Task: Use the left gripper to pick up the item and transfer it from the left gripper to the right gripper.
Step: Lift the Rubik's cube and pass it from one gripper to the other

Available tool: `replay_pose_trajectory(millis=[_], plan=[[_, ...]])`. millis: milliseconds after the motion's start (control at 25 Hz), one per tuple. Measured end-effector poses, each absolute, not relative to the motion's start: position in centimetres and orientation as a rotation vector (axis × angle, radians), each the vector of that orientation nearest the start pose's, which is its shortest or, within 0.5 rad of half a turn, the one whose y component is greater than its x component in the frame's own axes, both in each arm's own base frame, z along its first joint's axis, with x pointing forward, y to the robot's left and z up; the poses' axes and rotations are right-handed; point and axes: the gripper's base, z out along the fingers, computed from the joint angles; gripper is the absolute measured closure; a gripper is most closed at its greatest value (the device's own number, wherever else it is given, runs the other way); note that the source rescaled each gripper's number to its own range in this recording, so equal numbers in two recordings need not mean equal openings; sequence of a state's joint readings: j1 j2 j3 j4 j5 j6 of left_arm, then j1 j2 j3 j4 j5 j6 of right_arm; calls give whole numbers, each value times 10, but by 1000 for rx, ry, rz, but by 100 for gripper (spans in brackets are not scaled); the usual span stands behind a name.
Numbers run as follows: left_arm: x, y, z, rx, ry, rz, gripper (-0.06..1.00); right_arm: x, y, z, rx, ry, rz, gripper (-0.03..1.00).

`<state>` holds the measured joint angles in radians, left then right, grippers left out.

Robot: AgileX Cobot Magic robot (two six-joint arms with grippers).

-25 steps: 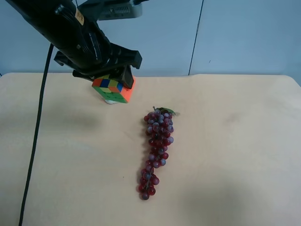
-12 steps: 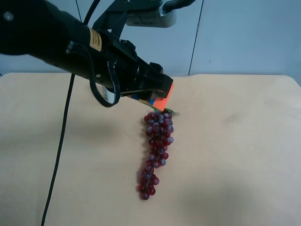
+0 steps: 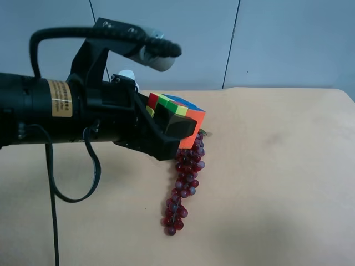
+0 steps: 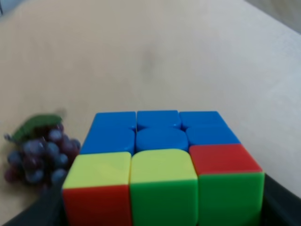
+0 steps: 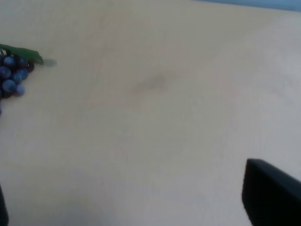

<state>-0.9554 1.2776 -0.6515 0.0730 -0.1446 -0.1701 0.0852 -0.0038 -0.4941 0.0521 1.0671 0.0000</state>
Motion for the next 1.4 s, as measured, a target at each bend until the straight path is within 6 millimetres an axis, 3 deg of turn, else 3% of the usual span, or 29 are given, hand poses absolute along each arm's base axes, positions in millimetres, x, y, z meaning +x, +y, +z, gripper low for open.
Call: replay_pose_trajectory(millis=[240, 960, 1400], plan=[[133, -212, 249, 994, 1499, -762, 94, -5, 4, 275, -90, 2052, 115, -2], [111, -215, 226, 1268, 1379, -844, 94, -5, 4, 275, -90, 2052, 115, -2], [103, -217, 224, 1371, 1315, -886, 94, -5, 4, 275, -90, 2052, 115, -3]])
